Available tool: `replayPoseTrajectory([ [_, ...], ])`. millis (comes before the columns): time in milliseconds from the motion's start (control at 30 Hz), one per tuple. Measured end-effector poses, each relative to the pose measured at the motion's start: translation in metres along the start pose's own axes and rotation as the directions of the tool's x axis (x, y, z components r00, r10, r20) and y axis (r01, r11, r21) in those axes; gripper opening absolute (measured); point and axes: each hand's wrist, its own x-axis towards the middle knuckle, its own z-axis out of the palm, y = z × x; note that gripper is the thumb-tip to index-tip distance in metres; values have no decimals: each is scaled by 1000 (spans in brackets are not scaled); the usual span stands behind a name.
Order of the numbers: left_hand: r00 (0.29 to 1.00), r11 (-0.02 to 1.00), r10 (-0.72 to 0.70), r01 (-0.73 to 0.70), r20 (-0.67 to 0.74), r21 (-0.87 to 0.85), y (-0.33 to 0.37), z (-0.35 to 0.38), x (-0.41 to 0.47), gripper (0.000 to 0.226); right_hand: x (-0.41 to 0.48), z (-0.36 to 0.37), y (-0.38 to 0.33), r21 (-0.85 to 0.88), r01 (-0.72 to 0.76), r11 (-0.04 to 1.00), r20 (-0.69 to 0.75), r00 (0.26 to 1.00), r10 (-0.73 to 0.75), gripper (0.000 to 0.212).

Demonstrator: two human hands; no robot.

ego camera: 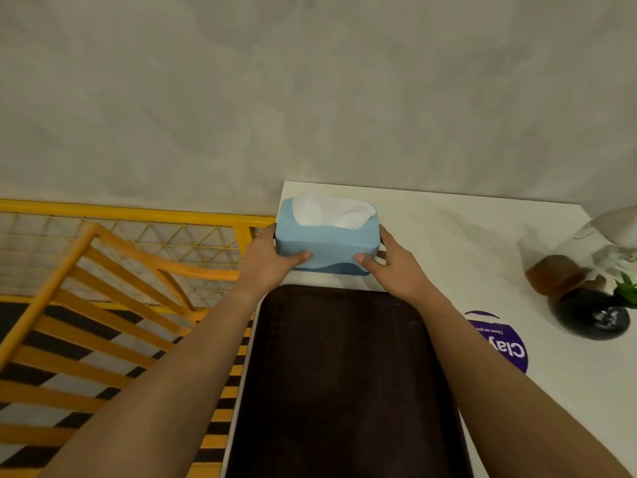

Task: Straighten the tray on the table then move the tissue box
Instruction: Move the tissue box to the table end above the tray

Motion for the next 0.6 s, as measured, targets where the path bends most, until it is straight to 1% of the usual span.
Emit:
replayPoseTrajectory([
  [167,999,999,32,-31,19,-12,-11,-7,13,75,6,12,0,38,-29,999,-37,999,30,79],
  [267,999,999,28,-27,15,-47,-15,-4,27,76,20,17,1,48,-22,999,-61,998,25,79],
  [367,1000,999,18,-18,11,-38,-18,-1,30,79,24,18,4,54,-28,998,-62,998,31,82],
  [467,1000,999,21,-20,14,-43,-19,0,40,82,38,18,5,57,-6,998,-64,998,10,77],
  [600,999,998,4,-1,42,-67,-18,-3,67,83,66,20,7,72,-11,997,-67,998,16,79],
])
